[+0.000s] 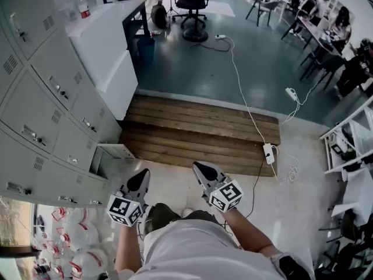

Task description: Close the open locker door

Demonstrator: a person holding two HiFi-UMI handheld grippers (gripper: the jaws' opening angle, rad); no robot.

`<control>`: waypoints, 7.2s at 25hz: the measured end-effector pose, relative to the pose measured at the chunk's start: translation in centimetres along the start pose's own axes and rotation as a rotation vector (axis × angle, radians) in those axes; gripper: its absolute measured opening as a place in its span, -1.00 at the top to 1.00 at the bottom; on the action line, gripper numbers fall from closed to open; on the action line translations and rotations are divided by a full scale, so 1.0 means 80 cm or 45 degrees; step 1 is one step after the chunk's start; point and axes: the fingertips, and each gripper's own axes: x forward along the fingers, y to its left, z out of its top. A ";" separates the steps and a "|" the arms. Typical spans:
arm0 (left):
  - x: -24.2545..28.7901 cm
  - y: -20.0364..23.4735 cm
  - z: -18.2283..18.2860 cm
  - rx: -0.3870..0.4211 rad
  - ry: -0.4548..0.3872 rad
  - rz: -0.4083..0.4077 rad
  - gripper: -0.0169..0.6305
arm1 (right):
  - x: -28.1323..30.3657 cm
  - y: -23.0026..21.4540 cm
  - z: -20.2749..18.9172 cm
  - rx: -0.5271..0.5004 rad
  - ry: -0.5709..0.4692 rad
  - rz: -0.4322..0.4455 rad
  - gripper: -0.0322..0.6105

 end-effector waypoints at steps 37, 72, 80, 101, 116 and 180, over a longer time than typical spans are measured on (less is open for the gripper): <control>0.132 0.413 0.052 -0.125 0.015 0.091 0.94 | 0.447 -0.116 0.028 0.024 0.162 0.048 0.87; -0.069 0.501 -0.093 -0.611 0.015 1.240 0.94 | 0.704 0.054 -0.189 -0.145 0.785 1.171 0.83; -0.087 0.486 -0.142 -0.736 0.023 1.413 0.94 | 0.717 0.065 -0.270 -0.228 0.914 1.283 0.79; -0.119 0.461 -0.311 -1.062 0.097 1.528 0.94 | 0.744 0.076 -0.496 -0.462 1.229 1.324 0.59; -0.135 0.459 -0.425 -1.199 0.082 1.460 0.94 | 0.763 0.065 -0.644 -0.590 1.412 1.181 0.42; -0.274 0.375 -0.630 -1.385 0.140 1.357 0.94 | 0.689 0.226 -0.805 -0.685 1.479 1.073 0.30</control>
